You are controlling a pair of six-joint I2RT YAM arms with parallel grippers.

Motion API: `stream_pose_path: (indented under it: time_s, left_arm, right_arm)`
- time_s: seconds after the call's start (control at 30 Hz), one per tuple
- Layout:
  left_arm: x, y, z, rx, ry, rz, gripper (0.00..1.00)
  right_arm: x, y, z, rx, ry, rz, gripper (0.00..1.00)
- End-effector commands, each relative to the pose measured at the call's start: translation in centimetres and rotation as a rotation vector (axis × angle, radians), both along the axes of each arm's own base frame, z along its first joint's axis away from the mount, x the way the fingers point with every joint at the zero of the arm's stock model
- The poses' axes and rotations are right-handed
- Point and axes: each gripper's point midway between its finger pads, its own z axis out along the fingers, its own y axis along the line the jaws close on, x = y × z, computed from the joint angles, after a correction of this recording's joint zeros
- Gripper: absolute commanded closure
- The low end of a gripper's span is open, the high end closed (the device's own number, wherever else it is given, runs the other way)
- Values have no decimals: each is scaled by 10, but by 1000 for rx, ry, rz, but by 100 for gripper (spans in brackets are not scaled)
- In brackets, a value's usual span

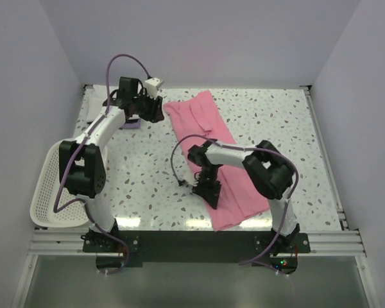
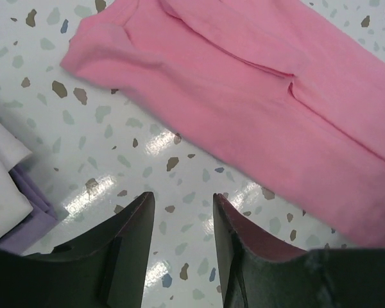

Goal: Fold and stack the t-shirts
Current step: Fold the tshirt

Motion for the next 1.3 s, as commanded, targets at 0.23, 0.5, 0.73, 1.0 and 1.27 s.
stream_pose_path:
  time_s: [0.23, 0.5, 0.73, 1.0, 1.27]
  left_arm:
    - [-5, -34, -39, 1, 114, -79, 59]
    - [25, -66, -68, 63, 104, -94, 62]
    - [48, -78, -119, 154, 153, -75, 68]
    - [78, -119, -154, 177, 111, -186, 70]
    - [151, -141, -92, 131, -244, -184, 64]
  right_arm:
    - [20, 111, 130, 497, 194, -219, 61]
    - [100, 10, 115, 380, -101, -433, 63]
    - [133, -36, 112, 356, -227, -601, 65]
    - [124, -44, 106, 357, -230, -659, 65]
    - [169, -31, 107, 390, -297, -740, 65]
